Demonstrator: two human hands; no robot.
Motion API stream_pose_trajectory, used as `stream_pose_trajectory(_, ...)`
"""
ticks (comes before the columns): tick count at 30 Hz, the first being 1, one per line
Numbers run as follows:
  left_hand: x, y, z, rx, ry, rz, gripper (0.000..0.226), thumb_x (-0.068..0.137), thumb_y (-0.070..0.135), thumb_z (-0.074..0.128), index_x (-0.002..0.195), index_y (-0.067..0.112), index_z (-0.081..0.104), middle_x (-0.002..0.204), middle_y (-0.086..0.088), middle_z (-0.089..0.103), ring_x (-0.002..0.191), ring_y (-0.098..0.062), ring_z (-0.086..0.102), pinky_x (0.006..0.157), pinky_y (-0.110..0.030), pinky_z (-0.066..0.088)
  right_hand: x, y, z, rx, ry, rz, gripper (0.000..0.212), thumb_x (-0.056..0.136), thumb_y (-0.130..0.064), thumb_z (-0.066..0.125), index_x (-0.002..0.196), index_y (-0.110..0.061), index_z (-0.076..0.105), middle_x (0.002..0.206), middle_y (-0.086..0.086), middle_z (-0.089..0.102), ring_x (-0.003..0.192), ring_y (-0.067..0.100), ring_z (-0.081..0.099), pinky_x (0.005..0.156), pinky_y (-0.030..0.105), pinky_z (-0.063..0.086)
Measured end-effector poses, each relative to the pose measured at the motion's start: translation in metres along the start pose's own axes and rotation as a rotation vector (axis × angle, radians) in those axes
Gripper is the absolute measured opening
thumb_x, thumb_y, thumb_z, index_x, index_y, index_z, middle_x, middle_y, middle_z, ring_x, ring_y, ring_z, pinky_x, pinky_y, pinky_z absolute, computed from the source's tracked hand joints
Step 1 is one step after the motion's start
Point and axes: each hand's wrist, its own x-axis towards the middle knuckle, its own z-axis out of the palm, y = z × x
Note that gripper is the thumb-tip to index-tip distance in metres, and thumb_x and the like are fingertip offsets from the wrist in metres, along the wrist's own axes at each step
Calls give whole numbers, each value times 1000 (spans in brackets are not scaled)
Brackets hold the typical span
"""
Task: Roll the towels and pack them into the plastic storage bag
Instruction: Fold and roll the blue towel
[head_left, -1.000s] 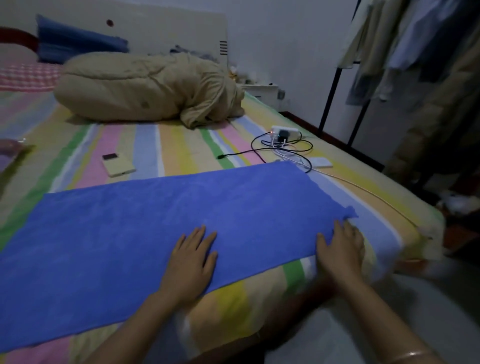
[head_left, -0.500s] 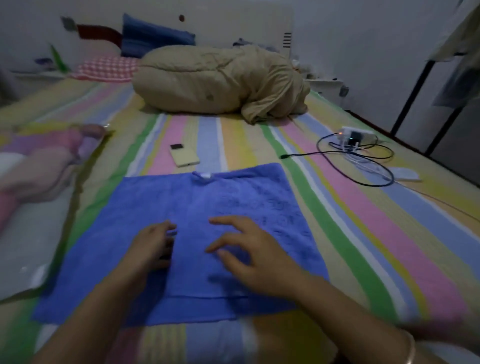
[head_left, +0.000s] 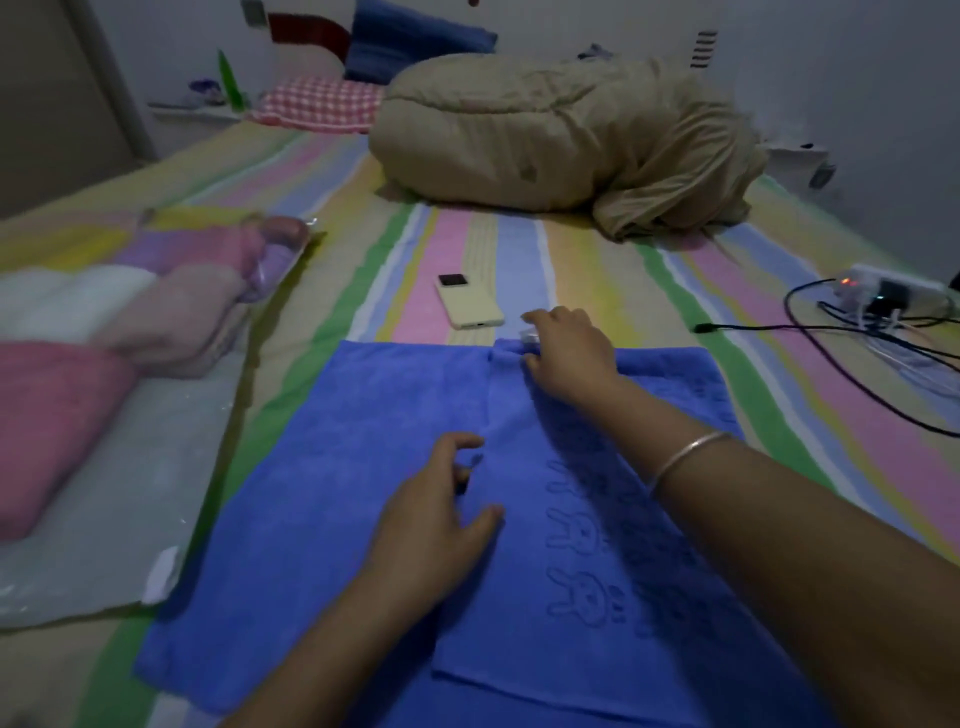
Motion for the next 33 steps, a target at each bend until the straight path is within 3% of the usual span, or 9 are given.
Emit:
stream_pose_trajectory(2, -5, -2, 4, 105, -68, 106, 50, 81, 36, 62, 124, 41, 36, 117, 21, 56, 100, -2, 60, 85, -25, 47, 15, 1, 6, -10, -33, 67, 46, 96, -37, 51, 139, -24, 43, 132, 7, 53, 123, 30, 43, 87, 40, 43)
stream_pose_trajectory(4, -12, -2, 7, 172, -117, 163, 47, 81, 39, 50, 125, 42, 37, 129, 20, 48, 112, -11, 56, 92, -34, 46, 25, 4, 11, 5, -69, 138, 40, 94, -49, 51, 126, -26, 59, 122, 7, 61, 116, 29, 51, 77, 37, 44)
stream_pose_trajectory(7, -13, -4, 5, 104, -111, 140, 44, 81, 33, 48, 125, 32, 52, 125, 14, 51, 114, -8, 53, 97, -29, 42, 29, 5, 12, -3, -26, 177, 30, 90, -49, 57, 105, -27, 71, 107, 6, 67, 103, 28, 59, 67, 29, 39)
stream_pose_trajectory(13, -21, -5, -31, 161, -61, 81, 52, 76, 30, 50, 126, 22, 59, 124, 7, 56, 115, -8, 51, 97, -10, 30, 31, -8, -3, 50, 161, 153, 15, 92, -26, 55, 102, -26, 65, 108, 4, 65, 97, 31, 60, 67, 31, 34)
stream_pose_trajectory(18, -42, -20, -86, 346, 46, 8, 50, 77, 30, 54, 126, 22, 61, 130, 3, 56, 117, -20, 57, 97, -30, 42, 42, -53, -9, 137, 177, 72, 18, 90, -26, 55, 105, -26, 66, 111, 6, 66, 103, 32, 59, 70, 30, 36)
stream_pose_trajectory(22, -56, -34, -117, 442, 68, -83, 48, 84, 20, 67, 130, 25, 57, 135, 6, 52, 120, -20, 54, 98, -30, 41, 54, -101, 0, 239, 173, 23, 16, 90, -30, 57, 103, -24, 65, 110, 7, 66, 103, 34, 59, 73, 34, 41)
stream_pose_trajectory(28, -64, -60, -128, 452, 28, -147, 51, 91, 32, 56, 140, 33, 41, 139, 19, 40, 124, -9, 48, 103, -26, 38, 68, -160, 31, 228, 161, -58, 14, 93, -25, 53, 100, -19, 64, 104, 8, 64, 95, 34, 59, 66, 34, 35)
stream_pose_trajectory(33, -63, -70, -124, 427, 69, -167, 49, 92, 28, 52, 138, 36, 41, 135, 23, 39, 118, -8, 52, 98, -28, 42, 81, -165, 60, 135, 110, -55, 15, 92, -21, 51, 101, -16, 63, 102, 10, 63, 93, 34, 59, 67, 33, 36)
